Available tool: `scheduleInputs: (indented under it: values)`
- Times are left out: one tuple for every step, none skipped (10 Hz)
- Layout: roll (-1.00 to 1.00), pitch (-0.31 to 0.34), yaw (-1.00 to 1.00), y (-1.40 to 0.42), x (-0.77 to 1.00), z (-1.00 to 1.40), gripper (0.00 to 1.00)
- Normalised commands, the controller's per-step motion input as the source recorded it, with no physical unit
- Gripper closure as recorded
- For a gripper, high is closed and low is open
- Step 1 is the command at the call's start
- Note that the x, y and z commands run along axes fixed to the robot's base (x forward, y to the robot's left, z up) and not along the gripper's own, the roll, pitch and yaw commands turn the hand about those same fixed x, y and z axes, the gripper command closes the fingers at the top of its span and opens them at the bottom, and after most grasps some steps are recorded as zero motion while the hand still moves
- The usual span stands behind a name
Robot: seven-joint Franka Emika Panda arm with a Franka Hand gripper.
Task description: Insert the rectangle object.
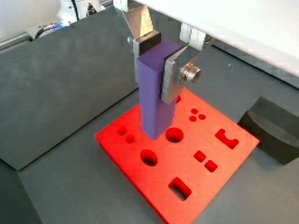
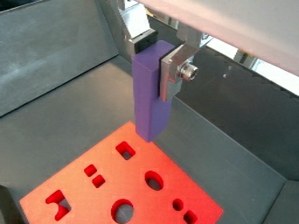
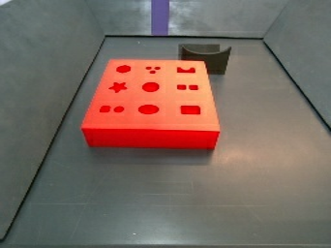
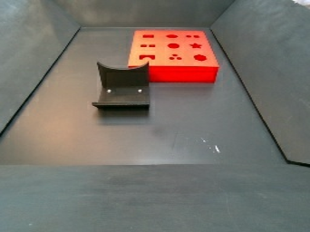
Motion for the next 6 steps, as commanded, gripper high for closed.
scheduleInputs:
  values:
    - [0.00,-0.114,-0.02,-0.01,0.00,-0.38,1.00]
    - [-0.01,-0.354,-0.19,-0.29,-0.02,-0.58,1.00]
    - [-0.02,-0.391,-0.20,-0.23,-0.12,-0.50,1.00]
    - [-0.03,-0.404,-0.13,-0.15,-0.09,-0.47,1.00]
    - [0.00,-0.419,-0.16,-0.14,-0.06,-0.43,1.00]
    - [0.06,-0.330,-0.27,-0.08,0.00,-0.50,1.00]
